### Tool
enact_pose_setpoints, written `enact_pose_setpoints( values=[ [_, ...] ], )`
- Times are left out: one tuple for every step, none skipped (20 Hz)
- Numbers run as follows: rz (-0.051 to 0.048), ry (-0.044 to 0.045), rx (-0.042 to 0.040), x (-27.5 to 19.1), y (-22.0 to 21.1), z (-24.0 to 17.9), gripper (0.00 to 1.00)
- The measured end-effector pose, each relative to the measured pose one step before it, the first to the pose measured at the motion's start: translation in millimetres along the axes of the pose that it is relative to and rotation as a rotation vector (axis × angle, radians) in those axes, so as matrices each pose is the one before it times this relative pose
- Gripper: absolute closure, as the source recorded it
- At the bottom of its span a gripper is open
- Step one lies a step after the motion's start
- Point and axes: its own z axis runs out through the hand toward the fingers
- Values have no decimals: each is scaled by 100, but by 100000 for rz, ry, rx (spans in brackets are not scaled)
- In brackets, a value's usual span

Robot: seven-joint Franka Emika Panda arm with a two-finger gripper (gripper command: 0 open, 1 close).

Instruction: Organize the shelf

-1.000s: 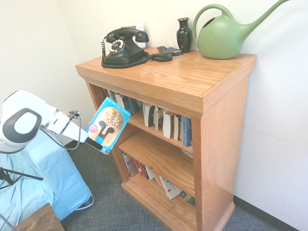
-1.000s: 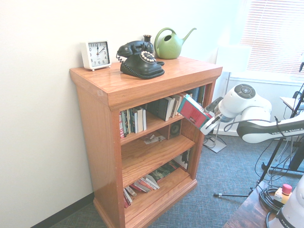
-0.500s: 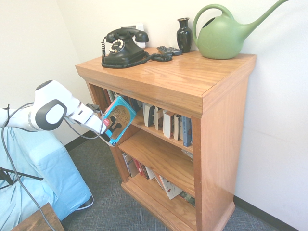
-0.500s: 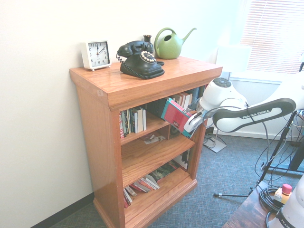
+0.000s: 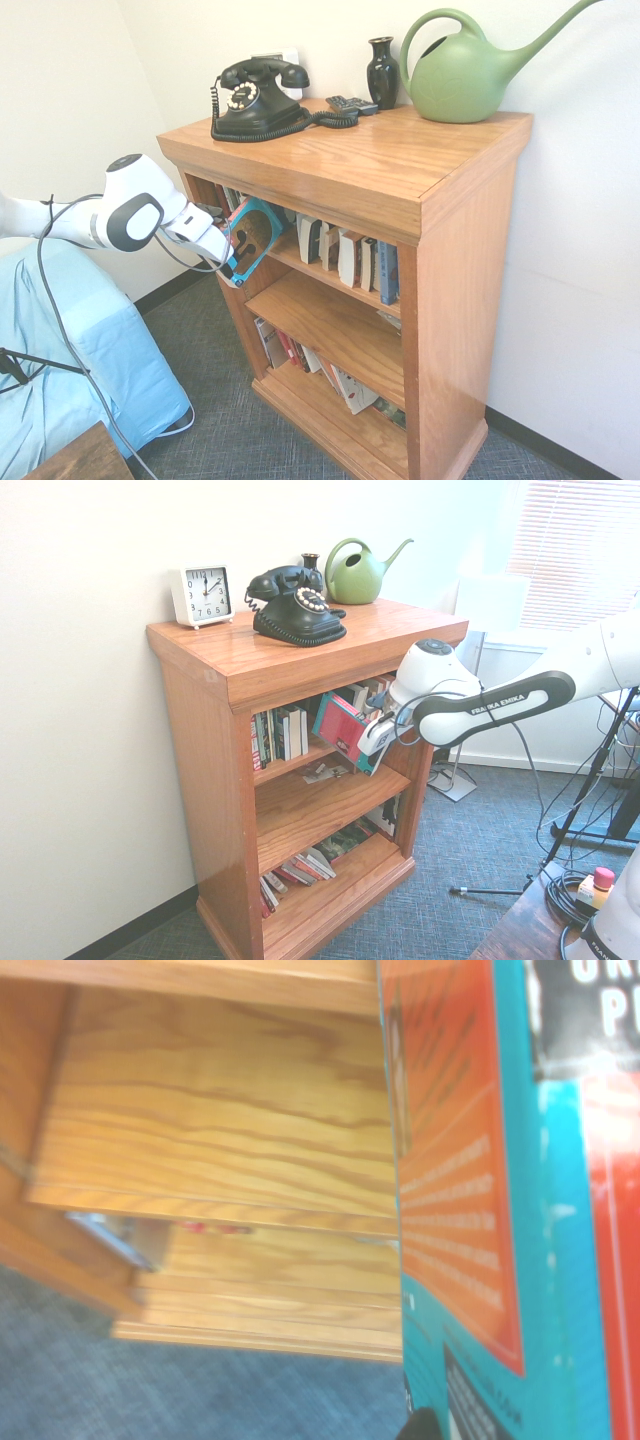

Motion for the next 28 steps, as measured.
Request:
enact_pose_setpoints(
  values=[
    [31,-191,67,266,-358,64,100],
    [26,45,57,330,-331,-12,100],
    [-20,93,-334,360,-258,24,100],
    [-52,244,-525,353,-191,35,100],
    [-210,515,-667,311,-130,185,100],
    [-251,993,-948,268,-125,253,100],
    [-114,841,-1109,167,-123,394,100],
    [-273,496,-1049,49,-94,487,100],
    [-238,369,-847,42,-179,471,100],
    [-224,252,-722,15,-197,460,100],
    [-123,213,-531,5,-213,372,100],
    [-187,180,-221,43,-242,242,100],
    [-197,508,39,147,-278,-20,100],
    [-192,667,-137,114,-256,-71,100],
    [-66,613,-20,102,-286,-102,100],
    [-32,452,-103,24,-261,-44,100],
    [-160,397,-103,-4,-233,-9,100],
    [-222,623,-111,17,-290,-42,100],
    [-127,566,-155,30,-288,-33,100],
    [-166,544,-163,50,-239,28,100],
    [-27,774,-242,89,-217,-2,100],
    [70,481,-361,98,-153,-12,100],
    [-44,575,-352,72,-147,2,100],
    [-126,746,-365,32,-177,-21,100],
    [-150,684,-388,-1,-252,-36,100],
    [-198,514,-472,-53,-264,-14,100],
    [-16,275,-222,-51,-248,5,100],
    [32,28,-39,60,-261,20,100]
  ],
)
